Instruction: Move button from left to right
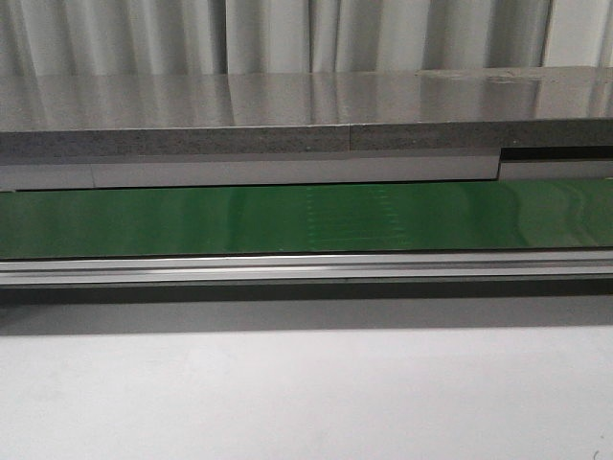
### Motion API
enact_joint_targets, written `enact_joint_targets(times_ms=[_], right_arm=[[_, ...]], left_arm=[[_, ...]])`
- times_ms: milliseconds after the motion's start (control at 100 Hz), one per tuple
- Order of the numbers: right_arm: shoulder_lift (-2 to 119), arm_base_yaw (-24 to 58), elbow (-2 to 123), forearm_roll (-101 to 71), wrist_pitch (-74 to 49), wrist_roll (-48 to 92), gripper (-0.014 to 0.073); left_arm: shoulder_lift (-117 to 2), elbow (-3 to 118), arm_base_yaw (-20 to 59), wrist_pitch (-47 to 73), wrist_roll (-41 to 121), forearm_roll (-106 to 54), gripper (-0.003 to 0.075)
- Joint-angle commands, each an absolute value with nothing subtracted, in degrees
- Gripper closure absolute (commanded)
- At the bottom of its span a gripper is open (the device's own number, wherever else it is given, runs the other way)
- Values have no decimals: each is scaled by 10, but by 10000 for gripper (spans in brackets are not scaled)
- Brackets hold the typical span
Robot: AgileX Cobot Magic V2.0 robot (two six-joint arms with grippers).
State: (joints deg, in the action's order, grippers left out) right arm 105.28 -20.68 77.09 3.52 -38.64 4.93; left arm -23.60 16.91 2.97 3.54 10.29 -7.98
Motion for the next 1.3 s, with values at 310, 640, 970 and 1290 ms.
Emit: enact_joint_targets(times_ms=[310, 640, 970, 1290], right_arm=[[861, -123, 776, -16, -290, 47, 95], [693, -52, 616, -16, -204, 47, 95], [485, -49, 409, -17, -156, 47, 278], [355, -49, 337, -18, -178, 47, 655]], left_arm=[[-239, 186, 35, -12, 103, -87, 741], [-239, 186, 35, -12, 103, -87, 741], [-239, 186, 35, -12, 103, -87, 741], [-239, 186, 35, -12, 103, -87, 741]])
